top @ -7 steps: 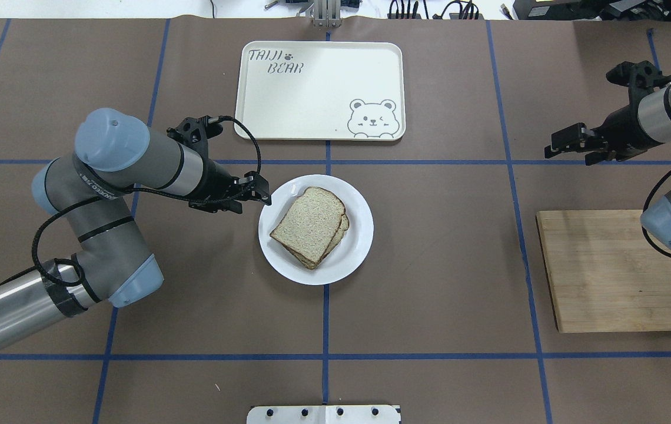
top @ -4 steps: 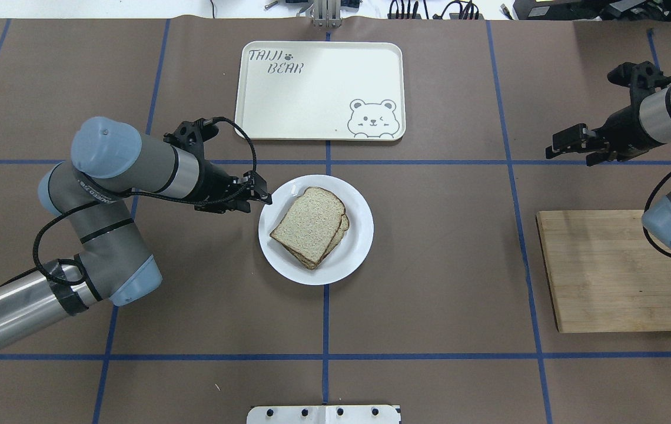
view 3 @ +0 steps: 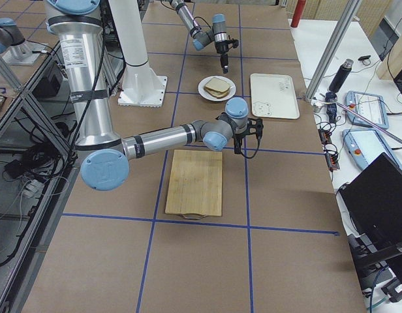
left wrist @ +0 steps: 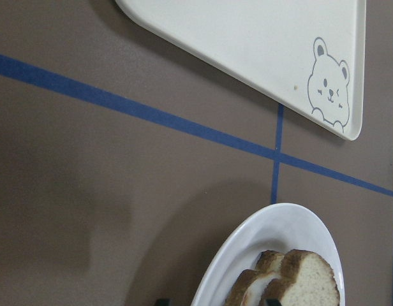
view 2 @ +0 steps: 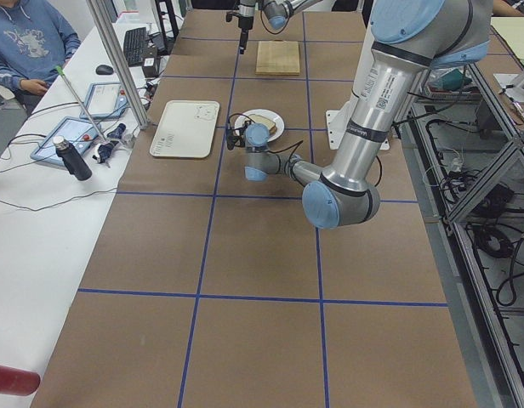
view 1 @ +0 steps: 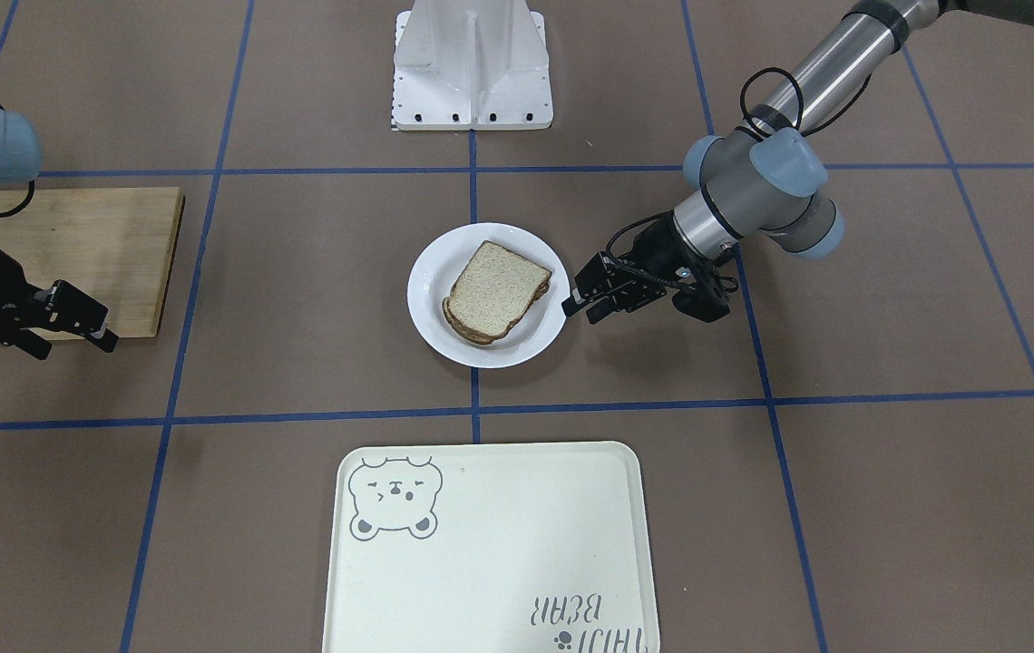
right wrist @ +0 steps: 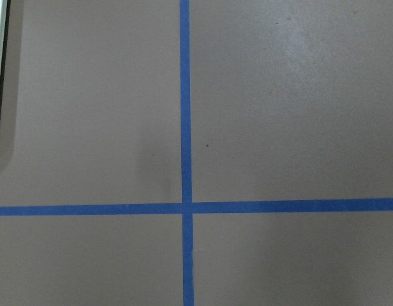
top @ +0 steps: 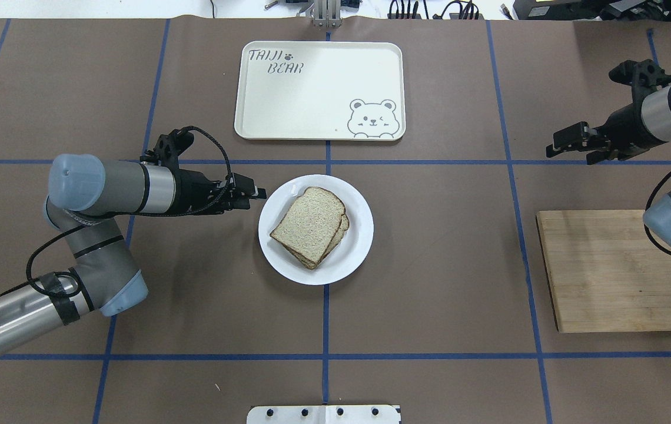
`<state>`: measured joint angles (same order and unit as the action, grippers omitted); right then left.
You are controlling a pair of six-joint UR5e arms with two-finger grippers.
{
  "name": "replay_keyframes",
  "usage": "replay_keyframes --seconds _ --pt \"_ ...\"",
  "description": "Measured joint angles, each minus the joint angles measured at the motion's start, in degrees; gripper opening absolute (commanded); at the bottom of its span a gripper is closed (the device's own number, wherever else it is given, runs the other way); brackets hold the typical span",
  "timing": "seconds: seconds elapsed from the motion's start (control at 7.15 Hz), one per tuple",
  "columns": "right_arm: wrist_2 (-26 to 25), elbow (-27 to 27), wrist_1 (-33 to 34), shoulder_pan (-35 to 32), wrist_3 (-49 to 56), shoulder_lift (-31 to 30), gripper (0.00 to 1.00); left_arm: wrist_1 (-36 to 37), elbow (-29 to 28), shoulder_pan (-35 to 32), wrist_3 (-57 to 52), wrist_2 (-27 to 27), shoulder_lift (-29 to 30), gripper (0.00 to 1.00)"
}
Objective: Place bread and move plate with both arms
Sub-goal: 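Grip the plate rim nearest the left gripper with the left gripper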
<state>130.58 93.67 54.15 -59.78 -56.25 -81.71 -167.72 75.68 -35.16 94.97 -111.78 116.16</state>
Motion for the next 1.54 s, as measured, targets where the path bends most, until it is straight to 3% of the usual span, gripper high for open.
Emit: replay_keyframes --seconds 1.26,1.54 --pt "2.61 0.11 -0.05 -0.81 -0.07 0.07 1.0 -2.59 -1.13 4.13 6.73 0.88 -0.05 0.32" --pt "3.44 0.0 0.06 -1.08 -0.01 0.17 1.0 -2.69 -1.14 4.56 6.86 0.94 -0.06 0.0"
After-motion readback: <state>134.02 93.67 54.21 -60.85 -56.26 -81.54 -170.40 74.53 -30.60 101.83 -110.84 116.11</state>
